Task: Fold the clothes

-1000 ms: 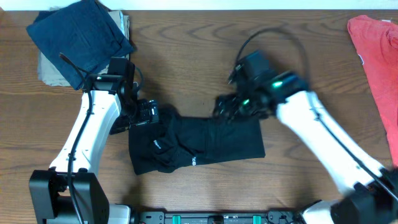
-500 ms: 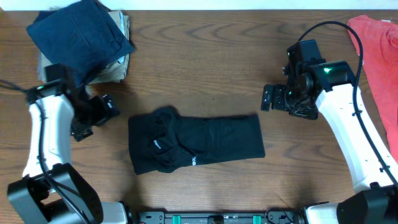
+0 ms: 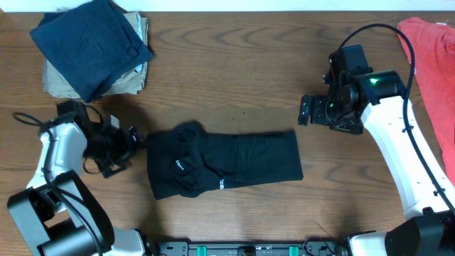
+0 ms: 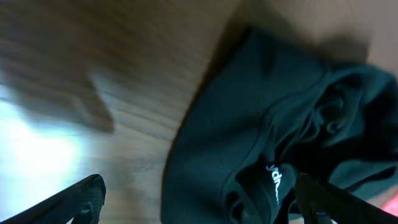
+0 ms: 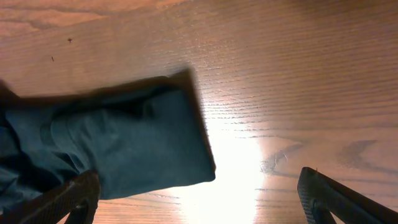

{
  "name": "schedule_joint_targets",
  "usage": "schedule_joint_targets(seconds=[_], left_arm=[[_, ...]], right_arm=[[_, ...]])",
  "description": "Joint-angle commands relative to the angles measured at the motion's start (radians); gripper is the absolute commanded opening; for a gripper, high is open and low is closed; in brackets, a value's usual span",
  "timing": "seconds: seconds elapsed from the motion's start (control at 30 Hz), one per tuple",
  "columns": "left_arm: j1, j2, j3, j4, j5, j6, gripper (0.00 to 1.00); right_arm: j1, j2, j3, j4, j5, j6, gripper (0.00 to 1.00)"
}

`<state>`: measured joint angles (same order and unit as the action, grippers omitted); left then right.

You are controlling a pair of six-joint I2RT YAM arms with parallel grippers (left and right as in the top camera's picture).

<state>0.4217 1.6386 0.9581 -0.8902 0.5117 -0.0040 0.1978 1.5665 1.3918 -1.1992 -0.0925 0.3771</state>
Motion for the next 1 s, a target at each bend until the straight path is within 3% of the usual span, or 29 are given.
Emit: schedule_joint_targets(seconds=[0.0,0.47,0.97], left_arm=[[0.002,0.005,-0.037,0.03,0.08,0.049,0.98],[-0.063,0.006,-0.296,0.273,0.206,0.048,0.98],[-0.262,0.006,-0.308,0.328,0.211,-0.016,0.97]], right_arm=[[0.011,0.006,-0.006,0.003,-0.002,-0.019,0.99],[0.013,0.006,-0.006,0.02,-0.029,-0.019,0.99],[0.013,0.006,-0.006,0.009,-0.032,-0.019,0.99]])
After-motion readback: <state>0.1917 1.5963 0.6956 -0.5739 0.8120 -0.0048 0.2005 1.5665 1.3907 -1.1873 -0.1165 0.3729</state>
